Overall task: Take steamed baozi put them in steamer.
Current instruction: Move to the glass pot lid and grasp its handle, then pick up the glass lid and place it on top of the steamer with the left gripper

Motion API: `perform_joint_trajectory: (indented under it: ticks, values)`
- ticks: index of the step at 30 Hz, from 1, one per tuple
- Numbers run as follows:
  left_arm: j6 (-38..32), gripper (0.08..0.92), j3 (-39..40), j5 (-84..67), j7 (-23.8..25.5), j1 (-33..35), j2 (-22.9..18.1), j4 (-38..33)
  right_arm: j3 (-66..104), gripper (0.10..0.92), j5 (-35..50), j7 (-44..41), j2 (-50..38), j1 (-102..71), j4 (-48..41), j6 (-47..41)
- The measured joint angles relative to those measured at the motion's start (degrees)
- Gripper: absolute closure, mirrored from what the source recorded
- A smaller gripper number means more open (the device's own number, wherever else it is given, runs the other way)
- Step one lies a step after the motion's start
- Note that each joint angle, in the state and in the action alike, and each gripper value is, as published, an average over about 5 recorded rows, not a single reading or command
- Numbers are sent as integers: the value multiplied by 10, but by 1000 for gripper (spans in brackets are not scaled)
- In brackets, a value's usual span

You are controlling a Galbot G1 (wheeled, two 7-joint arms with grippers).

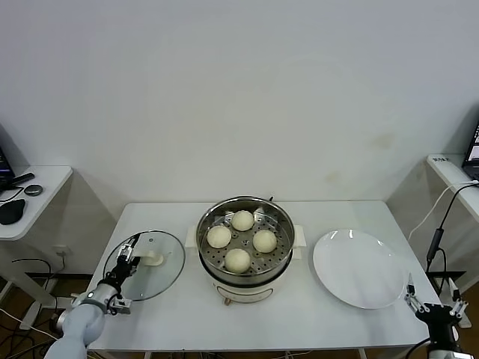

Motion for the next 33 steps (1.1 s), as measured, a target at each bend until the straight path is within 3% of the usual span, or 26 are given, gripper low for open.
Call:
perform_joint_trajectory:
  ticks: [5, 22, 25, 33]
  values:
    - [0, 292, 6, 3, 4, -19, -1, 17, -1, 203, -1, -1, 0, 3, -4, 1]
    - [-13, 785, -10, -16, -10, -15, -2, 30, -12, 203, -3, -4, -2, 9, -9, 1]
    - [-10, 832, -15, -28, -14, -4, 3, 16, -14, 203, -4, -5, -3, 9, -9, 1]
    - [46, 835, -27, -80, -30, 63, 25, -81, -22, 203, -8, -8, -7, 13, -8, -1]
